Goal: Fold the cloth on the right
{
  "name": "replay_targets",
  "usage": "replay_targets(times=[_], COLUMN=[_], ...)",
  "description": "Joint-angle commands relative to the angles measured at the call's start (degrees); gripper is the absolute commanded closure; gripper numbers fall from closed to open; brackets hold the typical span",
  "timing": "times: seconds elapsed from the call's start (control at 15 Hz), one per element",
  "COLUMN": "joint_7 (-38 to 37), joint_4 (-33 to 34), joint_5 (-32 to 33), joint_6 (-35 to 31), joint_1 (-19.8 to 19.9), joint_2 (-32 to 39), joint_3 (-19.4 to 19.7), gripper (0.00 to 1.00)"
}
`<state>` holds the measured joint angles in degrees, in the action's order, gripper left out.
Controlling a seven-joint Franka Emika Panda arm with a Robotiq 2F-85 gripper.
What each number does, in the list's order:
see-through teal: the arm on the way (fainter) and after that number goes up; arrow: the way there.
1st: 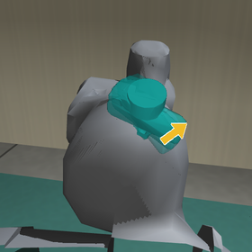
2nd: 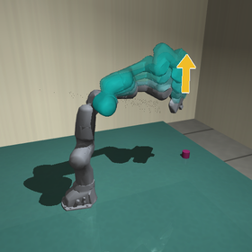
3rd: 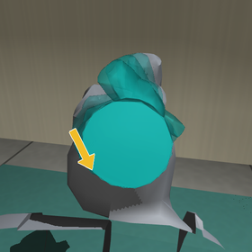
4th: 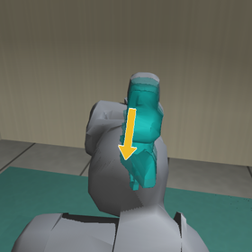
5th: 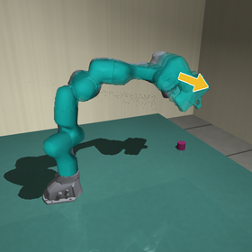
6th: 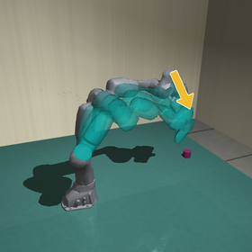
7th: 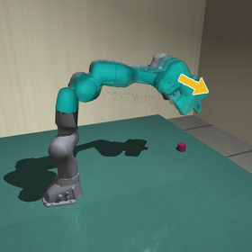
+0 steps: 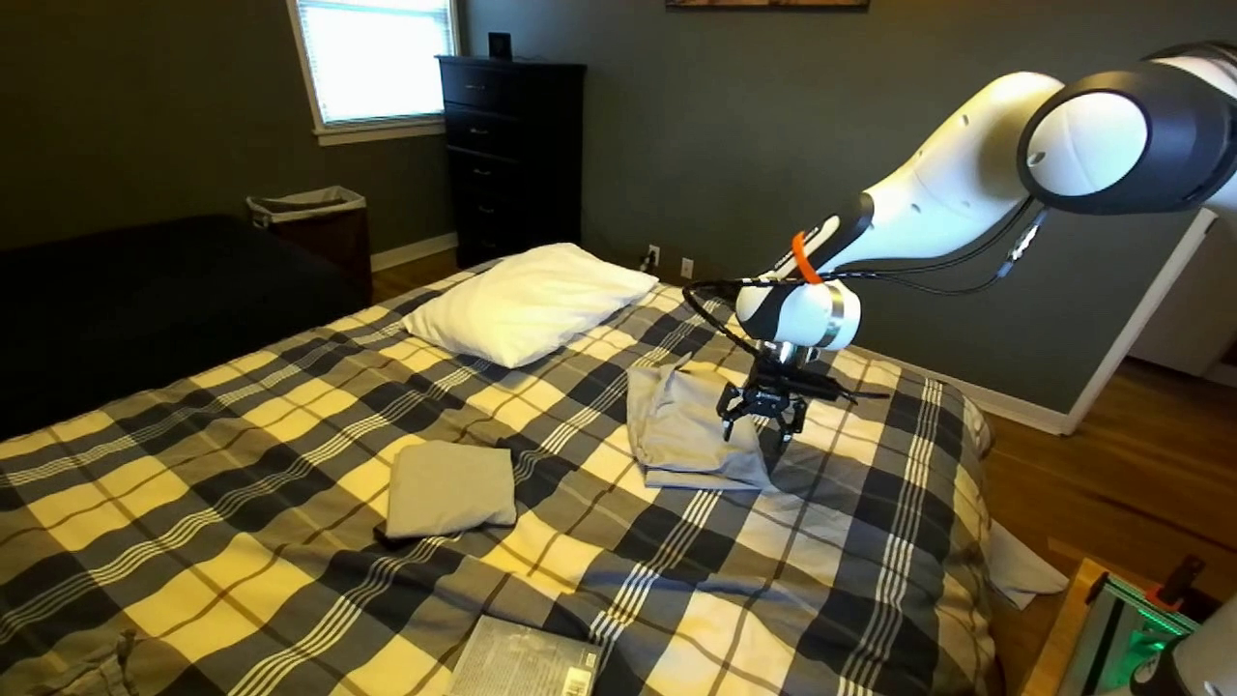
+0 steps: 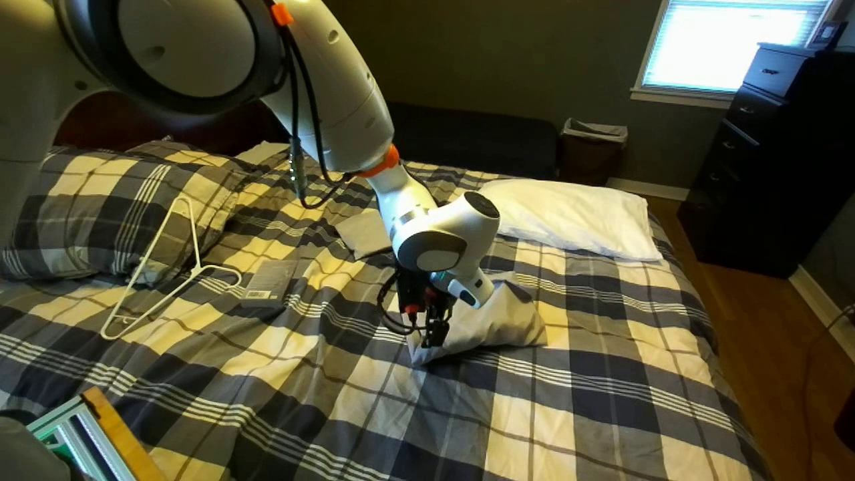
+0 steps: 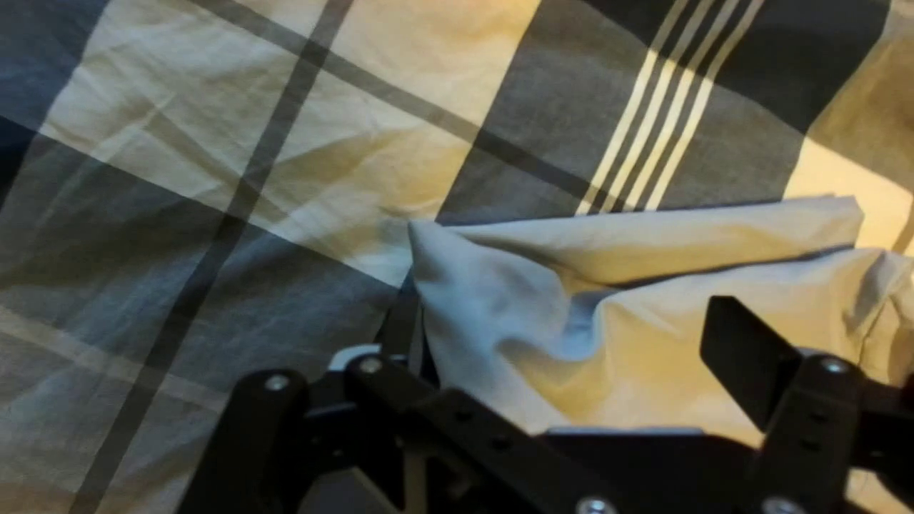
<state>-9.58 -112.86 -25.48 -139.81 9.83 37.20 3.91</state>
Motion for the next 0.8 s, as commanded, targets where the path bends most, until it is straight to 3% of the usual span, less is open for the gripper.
replay_targets(times=[0.0, 0.27, 0.53, 0.73], joint_7=[6.8, 20.1, 32.2, 36.9], joint_4=[-7.5, -12.4, -11.0, -8.7], joint_5=[-8.3, -13.9, -19.5, -22.6], joint_6=[-8.5, -14.1, -20.1, -19.4], joint_1=[6.1, 11.8, 16.8, 18.2], joint_2=[-2.2, -2.8, -0.1, 1.8], joint_3=[-4.1, -8.2, -14.2, -17.0], gripper=[0.0, 0.0, 0.0, 0.0])
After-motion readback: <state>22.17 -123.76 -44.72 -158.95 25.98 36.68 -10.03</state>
